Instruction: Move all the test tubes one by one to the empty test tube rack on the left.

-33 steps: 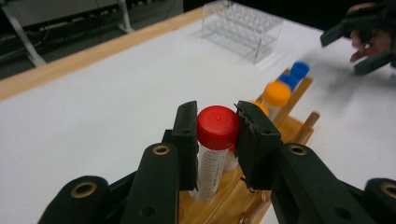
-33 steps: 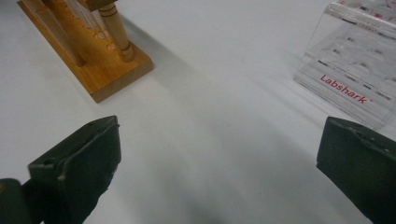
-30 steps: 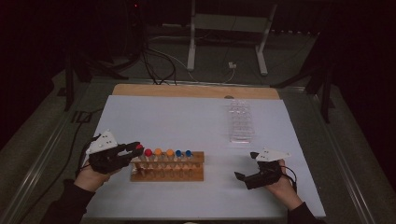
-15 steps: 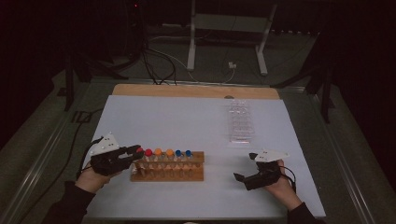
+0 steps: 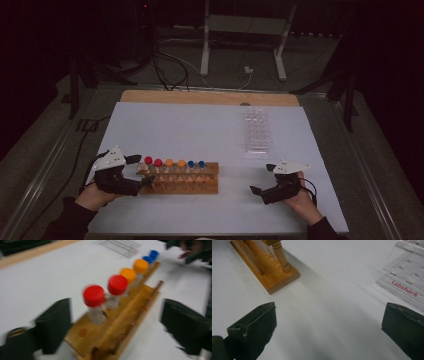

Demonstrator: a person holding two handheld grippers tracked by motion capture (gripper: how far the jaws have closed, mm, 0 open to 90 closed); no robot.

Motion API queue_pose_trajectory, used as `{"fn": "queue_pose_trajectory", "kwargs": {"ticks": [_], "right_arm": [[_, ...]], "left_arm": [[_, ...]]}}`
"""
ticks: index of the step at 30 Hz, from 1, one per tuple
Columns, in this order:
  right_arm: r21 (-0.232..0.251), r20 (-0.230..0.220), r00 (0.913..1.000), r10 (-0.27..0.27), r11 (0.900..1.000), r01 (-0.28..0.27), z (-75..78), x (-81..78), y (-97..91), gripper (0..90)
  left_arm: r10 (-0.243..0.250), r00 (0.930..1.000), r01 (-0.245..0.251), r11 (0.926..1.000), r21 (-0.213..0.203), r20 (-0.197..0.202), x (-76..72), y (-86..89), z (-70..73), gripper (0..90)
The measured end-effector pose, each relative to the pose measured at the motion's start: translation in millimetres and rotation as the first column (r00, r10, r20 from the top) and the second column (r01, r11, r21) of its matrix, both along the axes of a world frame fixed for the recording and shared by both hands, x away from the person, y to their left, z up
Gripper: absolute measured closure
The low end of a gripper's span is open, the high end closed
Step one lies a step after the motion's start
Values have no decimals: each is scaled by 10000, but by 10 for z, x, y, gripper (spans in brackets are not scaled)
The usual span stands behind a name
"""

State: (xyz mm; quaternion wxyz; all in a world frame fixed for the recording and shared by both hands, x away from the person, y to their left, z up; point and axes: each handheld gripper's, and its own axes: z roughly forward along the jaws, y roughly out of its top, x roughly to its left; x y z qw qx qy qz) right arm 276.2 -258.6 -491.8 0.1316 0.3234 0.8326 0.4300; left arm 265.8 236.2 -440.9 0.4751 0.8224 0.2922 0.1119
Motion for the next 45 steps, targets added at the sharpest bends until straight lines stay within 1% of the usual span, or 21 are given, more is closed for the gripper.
{"fn": "queue_pose_trajectory", "kwargs": {"ticks": [1, 2, 3, 4, 5, 7, 8, 10, 12, 14, 16, 18, 19, 22, 25, 27, 33, 34, 36, 38, 45], "right_arm": [[9, 11, 10000, 13, 10000, -13, 2, -1, 1, 0], [26, 26, 10000, 30, 10000, -30, 2, -2, 2, 0], [19, 24, 10000, 55, 10000, -55, 1, -2, 3, 0], [13, 16, 10000, 71, 10000, -71, -1, -2, 5, 0], [19, 18, 10000, 74, 10000, -74, -3, -1, 6, 0], [54, 20, 9999, 100, 9999, -100, -3, -2, 5, 0], [61, 26, 9999, 97, 9999, -97, -3, -3, 4, 0], [84, 28, 9999, 108, 9999, -108, -5, -5, -1, 0], [114, 27, 9999, 103, 9999, -103, -5, -7, -2, 0], [110, 42, 9999, 125, 9999, -126, -6, -9, 0, 0], [85, 57, 9999, 128, 9999, -128, -8, -11, 4, 0], [101, 59, 9999, 143, 9998, -143, -10, -15, 5, 0], [99, 66, 9999, 152, 9998, -153, -10, -17, 5, 0], [100, 71, 9998, 174, 9998, -175, -12, -22, 5, 0], [91, 61, 9997, 216, 9997, -217, -15, -24, 6, 0], [75, 69, 9997, 244, 9997, -244, -16, -26, 8, 0], [110, 113, 9997, 220, 9997, -221, -8, -29, -2, 0], [137, 104, 9997, 208, 9997, -209, -8, -30, -2, 0], [109, 111, 9997, 217, 9997, -218, -9, -29, 0, 0], [151, 96, 9997, 221, 9996, -222, -8, -27, 1, 0], [182, 129, 9997, 200, 9996, -202, -12, -17, -1, 0]], "left_arm": [[14, 10000, -14, 9999, -100, -59, -4, 15, -13, 18], [-19, 9999, 16, 9998, -192, -148, -6, 32, -25, 15], [-65, 9999, 63, 9998, -182, -88, -13, 47, -38, 8], [-30, 10000, 30, 9999, -127, -51, -24, 57, -53, 4], [-178, 9998, 177, 9998, -130, -133, -29, 71, -70, 4], [-187, 9998, 187, 9998, -5, -60, -49, 88, -112, 3], [-247, 9996, 247, 9997, 40, -139, -55, 96, -133, 3], [-117, 9999, 116, 9995, 278, 46, -76, 104, -183, 3], [-192, 9998, 190, 9987, 475, 33, -93, 113, -247, 3], [-128, 9999, 134, 9970, 761, -89, -101, 121, -311, 3], [21, 9998, -1, 9957, 926, -216, -105, 132, -370, 3], [-6, 9995, 39, 9950, 1001, -329, -114, 140, -419, 3], [59, 9994, -22, 9937, 1120, -327, -117, 139, -440, 3], [171, 9989, -102, 9880, 1542, -433, -124, 139, -493, 3], [212, 9983, -120, 9864, 1639, -541, -134, 156, -523, 3], [296, 9980, -189, 9825, 1852, -553, -147, 158, -540, 3], [356, 9970, -243, 9872, 1579, -691, -168, 202, -561, 4], [364, 9969, -249, 9869, 1593, -701, -169, 204, -565, 4], [291, 9963, -165, 9882, 1522, -811, -170, 200, -573, 4], [354, 9963, -238, 9892, 1447, -783, -163, 191, -575, 4], [288, 9954, -185, 9935, 1119, -912, -150, 165, -571, 4]]}}
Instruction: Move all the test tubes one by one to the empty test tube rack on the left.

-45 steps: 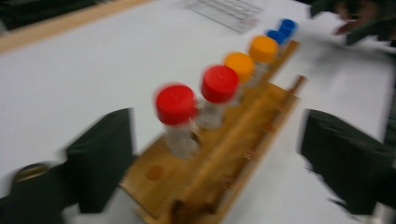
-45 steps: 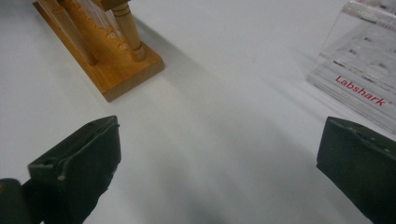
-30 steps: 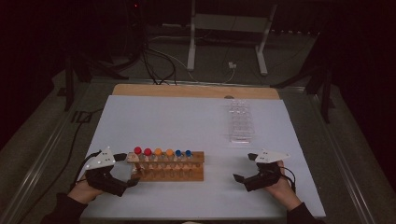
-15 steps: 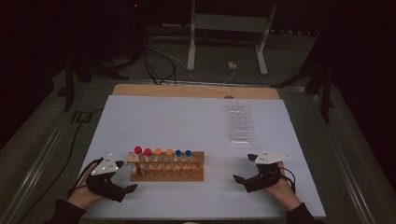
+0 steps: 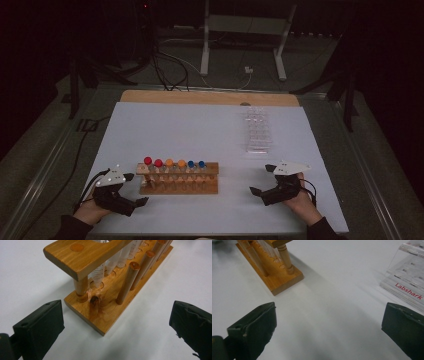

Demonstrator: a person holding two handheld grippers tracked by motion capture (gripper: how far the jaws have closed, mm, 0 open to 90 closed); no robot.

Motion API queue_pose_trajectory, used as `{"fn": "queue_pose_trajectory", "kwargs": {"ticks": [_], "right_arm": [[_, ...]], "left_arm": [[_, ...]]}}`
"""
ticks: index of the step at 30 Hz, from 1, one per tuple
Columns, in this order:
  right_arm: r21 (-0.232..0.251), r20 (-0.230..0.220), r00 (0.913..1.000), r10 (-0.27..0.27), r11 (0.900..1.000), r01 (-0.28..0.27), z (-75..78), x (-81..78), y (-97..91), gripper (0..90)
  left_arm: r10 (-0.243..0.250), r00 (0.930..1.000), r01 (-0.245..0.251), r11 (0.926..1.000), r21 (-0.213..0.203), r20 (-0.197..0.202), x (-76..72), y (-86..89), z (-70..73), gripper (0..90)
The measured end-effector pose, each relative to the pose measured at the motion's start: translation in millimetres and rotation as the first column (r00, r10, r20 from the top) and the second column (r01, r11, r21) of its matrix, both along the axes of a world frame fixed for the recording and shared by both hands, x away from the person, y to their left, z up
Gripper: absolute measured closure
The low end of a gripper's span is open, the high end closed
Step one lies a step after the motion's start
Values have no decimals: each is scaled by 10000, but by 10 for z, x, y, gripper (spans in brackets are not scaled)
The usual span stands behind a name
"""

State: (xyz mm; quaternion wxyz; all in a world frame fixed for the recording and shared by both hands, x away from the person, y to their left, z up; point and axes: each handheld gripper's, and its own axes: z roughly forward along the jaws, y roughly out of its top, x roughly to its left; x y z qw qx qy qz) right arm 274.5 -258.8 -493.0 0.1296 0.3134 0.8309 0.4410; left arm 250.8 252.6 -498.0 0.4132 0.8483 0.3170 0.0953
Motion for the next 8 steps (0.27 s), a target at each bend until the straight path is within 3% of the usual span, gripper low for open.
{"fn": "queue_pose_trajectory", "kwargs": {"ticks": [8], "right_arm": [[-52, -48, 10000, 33, 10000, -34, -8, 1, 8, 0]], "left_arm": [[29, 9999, -27, 9999, -153, 166, -2, 12, 10, 4]]}}
